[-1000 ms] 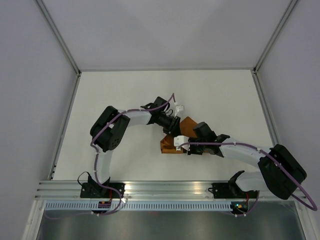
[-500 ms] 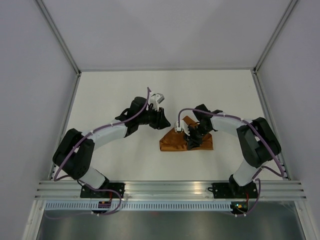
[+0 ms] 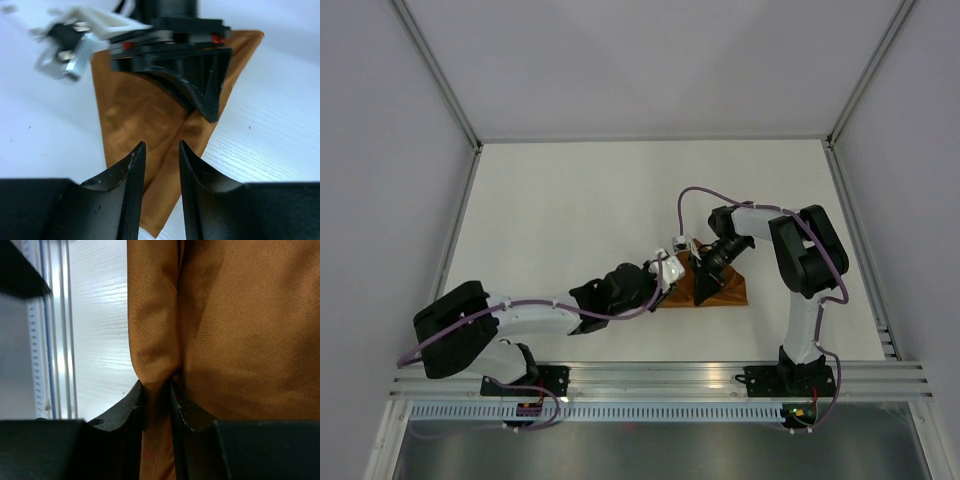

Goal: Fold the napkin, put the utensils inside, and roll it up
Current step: Roll the napkin at the center of the board.

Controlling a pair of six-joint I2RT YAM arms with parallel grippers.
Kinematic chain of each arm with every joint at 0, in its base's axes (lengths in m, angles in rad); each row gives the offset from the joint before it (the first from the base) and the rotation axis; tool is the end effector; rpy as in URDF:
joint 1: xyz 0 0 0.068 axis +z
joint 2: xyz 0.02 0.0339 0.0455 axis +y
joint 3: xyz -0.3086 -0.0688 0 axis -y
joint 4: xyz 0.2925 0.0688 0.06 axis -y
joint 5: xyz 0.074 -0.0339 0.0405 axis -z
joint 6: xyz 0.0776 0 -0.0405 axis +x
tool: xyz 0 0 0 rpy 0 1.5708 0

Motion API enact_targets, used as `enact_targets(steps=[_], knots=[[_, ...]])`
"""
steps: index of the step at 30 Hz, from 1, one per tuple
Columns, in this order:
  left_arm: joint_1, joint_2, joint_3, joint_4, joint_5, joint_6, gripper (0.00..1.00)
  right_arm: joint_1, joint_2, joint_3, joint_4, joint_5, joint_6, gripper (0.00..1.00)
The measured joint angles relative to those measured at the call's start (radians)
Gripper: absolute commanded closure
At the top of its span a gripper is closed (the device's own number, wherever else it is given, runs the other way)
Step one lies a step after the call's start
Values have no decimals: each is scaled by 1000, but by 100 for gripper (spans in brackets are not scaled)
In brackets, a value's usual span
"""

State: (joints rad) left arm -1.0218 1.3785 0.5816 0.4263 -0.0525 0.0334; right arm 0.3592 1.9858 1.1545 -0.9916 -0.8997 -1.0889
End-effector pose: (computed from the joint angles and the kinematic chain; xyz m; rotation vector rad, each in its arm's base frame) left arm 0.1859 -0.2961 0.1943 0.9705 1.7364 -0.5996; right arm 0.3113 0.1818 0.1018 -1.6794 2.1508 1.3518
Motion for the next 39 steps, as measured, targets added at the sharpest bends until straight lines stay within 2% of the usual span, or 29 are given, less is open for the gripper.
enact_targets(steps=[2, 5, 10, 29, 32, 33, 36, 37, 39], knots=[[-76, 43, 0, 36, -55, 79, 57, -1, 19, 3, -36, -12, 0, 80], [-166, 129, 1, 64, -115, 192, 55, -2, 37, 4, -77, -19, 0, 80], [-252, 233, 13, 64, -155, 309, 51, -2, 49, 3, -108, -17, 0, 80], [-278, 423, 114, 164, -175, 418, 52, -4, 58, 4, -124, -16, 7, 80], [-273, 445, 128, 183, -177, 422, 60, -4, 58, 4, -124, -16, 9, 80], [-270, 452, 133, 186, -176, 422, 69, -4, 58, 4, -124, -16, 11, 80], [-269, 461, 140, 181, -164, 422, 83, -5, 58, 4, -126, -13, 13, 80], [-267, 461, 142, 175, -158, 423, 90, -5, 58, 4, -127, -12, 13, 78], [-262, 461, 149, 159, -144, 423, 95, -8, 58, 4, -129, -10, 15, 71]])
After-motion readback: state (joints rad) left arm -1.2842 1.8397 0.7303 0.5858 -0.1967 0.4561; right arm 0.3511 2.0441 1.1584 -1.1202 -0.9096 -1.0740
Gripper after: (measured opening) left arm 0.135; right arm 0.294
